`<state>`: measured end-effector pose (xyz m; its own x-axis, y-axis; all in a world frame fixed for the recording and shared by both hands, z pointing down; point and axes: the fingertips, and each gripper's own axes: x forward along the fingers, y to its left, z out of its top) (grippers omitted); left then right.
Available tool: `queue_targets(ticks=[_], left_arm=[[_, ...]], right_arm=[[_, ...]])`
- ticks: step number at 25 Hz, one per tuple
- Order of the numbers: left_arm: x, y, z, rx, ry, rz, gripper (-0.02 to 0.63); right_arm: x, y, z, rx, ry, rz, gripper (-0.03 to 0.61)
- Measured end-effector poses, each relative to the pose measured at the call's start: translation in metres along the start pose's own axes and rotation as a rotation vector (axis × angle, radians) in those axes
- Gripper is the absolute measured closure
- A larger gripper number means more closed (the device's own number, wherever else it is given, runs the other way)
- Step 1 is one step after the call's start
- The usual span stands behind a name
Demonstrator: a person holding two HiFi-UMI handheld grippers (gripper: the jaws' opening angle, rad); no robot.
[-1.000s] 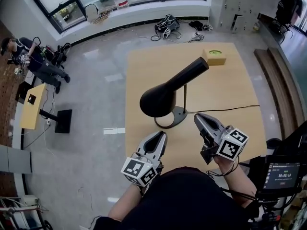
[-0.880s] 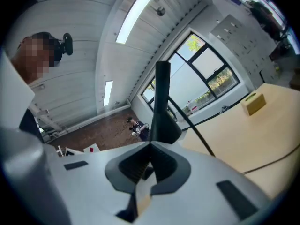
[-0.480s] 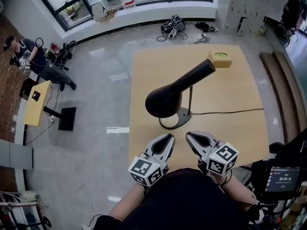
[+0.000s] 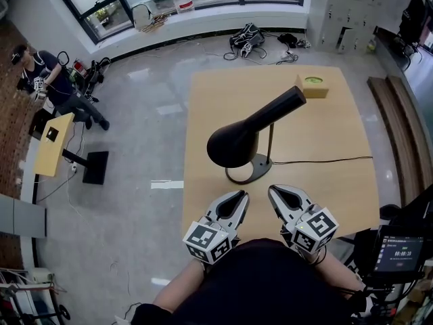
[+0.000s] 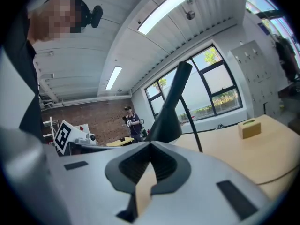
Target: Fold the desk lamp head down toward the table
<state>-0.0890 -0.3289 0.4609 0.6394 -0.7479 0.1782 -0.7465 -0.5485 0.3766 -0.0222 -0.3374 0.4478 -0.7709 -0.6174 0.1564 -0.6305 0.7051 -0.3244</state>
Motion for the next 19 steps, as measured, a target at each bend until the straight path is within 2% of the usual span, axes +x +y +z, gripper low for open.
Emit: queue_targets(ticks=[19], left_arm=[[0.0005, 0.0041, -0.0009, 0.006, 0.013, 0.002, 0.569]], right_arm=[[0.0027, 0.0003, 0.0029, -0.019, 0.003, 0.001, 0.574]])
